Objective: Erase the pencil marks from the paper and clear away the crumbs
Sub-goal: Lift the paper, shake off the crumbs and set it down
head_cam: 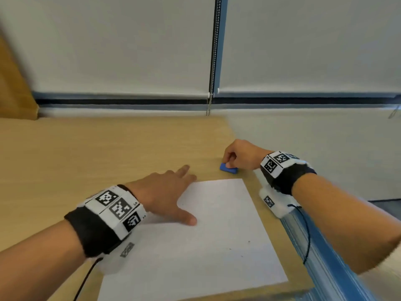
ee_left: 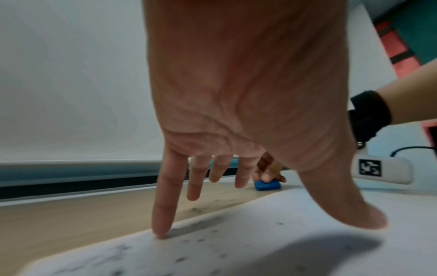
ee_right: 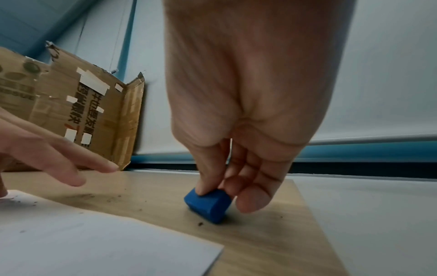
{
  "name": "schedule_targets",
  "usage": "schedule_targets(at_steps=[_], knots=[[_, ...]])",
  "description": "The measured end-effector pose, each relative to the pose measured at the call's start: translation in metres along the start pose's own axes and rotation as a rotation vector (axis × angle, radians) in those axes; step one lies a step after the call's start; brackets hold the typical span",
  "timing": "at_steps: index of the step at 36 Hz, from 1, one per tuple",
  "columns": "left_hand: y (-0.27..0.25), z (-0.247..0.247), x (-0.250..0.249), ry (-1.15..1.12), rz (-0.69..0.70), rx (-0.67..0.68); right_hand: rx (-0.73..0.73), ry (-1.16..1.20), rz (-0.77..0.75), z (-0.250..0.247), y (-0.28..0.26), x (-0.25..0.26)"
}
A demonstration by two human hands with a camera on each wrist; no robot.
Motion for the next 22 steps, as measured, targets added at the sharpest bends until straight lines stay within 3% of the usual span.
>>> schedule_targets(at_steps=[8,13,22], knots=[[-0.025,0.005,0.052,0.017,-0.141,-0.019,-0.131,-0.072,-0.034,-0.005,-0.015,0.002],[-0.035,0.013,0.083,0.001,-0.22,0.053,0.107,-0.094,-0.137,0.02,-0.049,0.019],[-0.032,0.025,0.093,-0.049,-0.238,0.016,0.072,-0.024,-0.056,0.025,-0.054,0.017]])
Point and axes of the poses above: each hand's wrist, its own y-axis towards the middle knuckle, its own z-axis out of the palm, x = y × z, the point moved 5 cm from there along y, towards the middle knuckle, and after that the axes turned 6 degrees about y, right-handed, at the moved point
